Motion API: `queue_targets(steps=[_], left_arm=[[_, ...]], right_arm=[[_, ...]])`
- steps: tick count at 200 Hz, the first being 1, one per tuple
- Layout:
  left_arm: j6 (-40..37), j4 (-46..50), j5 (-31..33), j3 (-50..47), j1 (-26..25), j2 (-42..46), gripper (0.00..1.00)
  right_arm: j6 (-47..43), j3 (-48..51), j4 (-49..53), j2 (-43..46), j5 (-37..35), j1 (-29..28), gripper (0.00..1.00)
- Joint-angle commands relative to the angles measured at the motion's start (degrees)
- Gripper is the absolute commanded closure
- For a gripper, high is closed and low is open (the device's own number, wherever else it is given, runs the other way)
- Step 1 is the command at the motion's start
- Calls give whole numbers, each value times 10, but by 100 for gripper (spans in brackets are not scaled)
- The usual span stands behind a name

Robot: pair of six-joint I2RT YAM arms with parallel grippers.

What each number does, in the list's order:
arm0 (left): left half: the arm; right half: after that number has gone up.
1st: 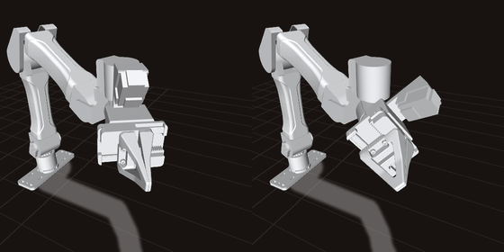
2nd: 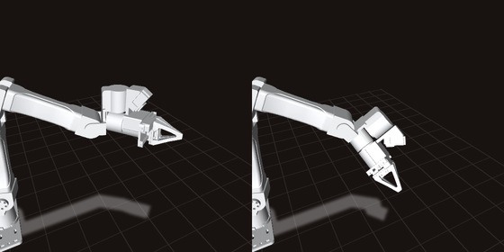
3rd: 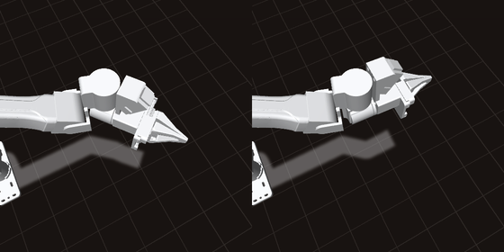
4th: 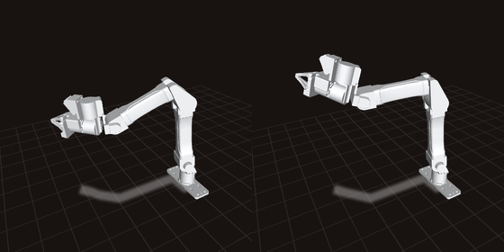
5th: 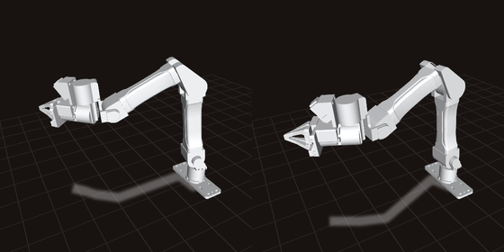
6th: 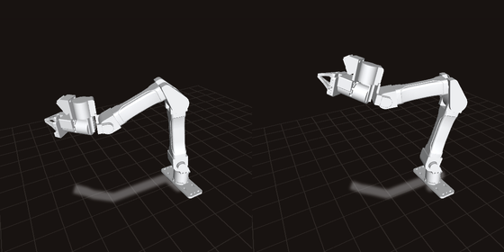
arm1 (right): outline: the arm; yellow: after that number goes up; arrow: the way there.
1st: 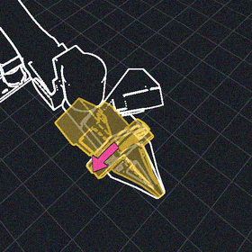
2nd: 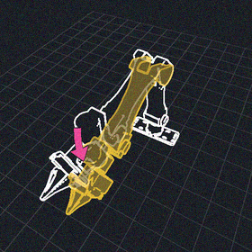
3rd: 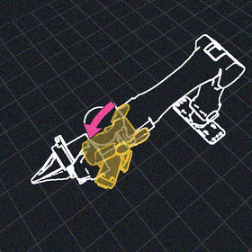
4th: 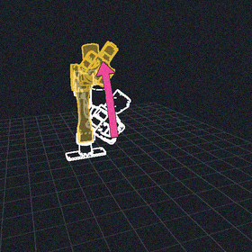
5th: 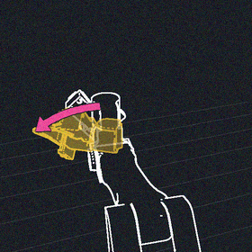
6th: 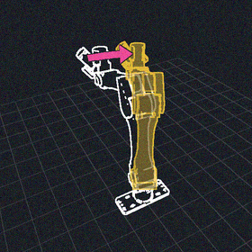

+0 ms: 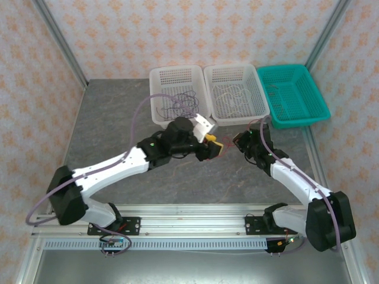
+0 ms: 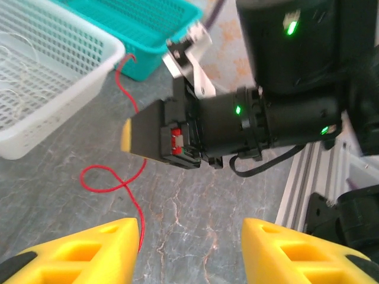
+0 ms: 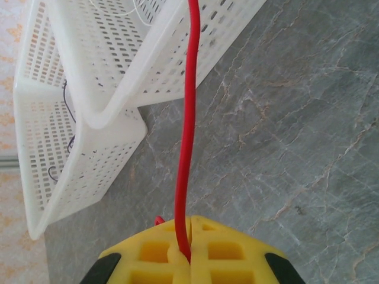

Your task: Untangle the cables

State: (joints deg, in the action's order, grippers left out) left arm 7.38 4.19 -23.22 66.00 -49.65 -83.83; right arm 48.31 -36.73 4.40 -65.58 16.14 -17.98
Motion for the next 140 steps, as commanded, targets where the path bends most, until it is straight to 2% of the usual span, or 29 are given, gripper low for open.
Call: queue_targets(steps=[1, 30, 42, 48, 51, 55, 60, 61, 75, 98, 116, 140], left_arm=[[-49, 53, 35, 15, -3, -80, 50], [-38, 29, 3, 50, -3, -154, 44], [-28, 15, -2, 55, -4, -172, 45], [-22, 9, -1, 54, -4, -177, 52], [-20, 7, 0, 54, -4, -179, 58], [-16, 2, 2, 52, -4, -179, 72], [-11, -5, 6, 49, -4, -179, 98], [-9, -7, 8, 48, -4, -179, 100], [0, -20, 27, 35, -4, -171, 100], [18, -21, 106, -2, 2, -142, 100], [51, -23, 145, -47, 22, -118, 100], [106, -48, 142, -127, 69, -79, 100]], right_arm=[[-21, -38, 45, 1, 24, -6, 100], [-25, -55, 73, 15, 26, -6, 100], [-25, -58, 80, 21, 22, -6, 100], [-25, -58, 82, 24, 21, -6, 100], [-25, -58, 82, 25, 21, -6, 100], [-25, -58, 84, 26, 19, -6, 100], [-24, -58, 86, 28, 16, -6, 100], [-24, -57, 86, 28, 15, -6, 100], [-24, -58, 100, 32, -3, -6, 100], [-26, -62, 148, 55, -55, 18, 100], [-15, -54, 162, 87, -58, 76, 100], [10, -32, 164, 131, -41, 165, 100]])
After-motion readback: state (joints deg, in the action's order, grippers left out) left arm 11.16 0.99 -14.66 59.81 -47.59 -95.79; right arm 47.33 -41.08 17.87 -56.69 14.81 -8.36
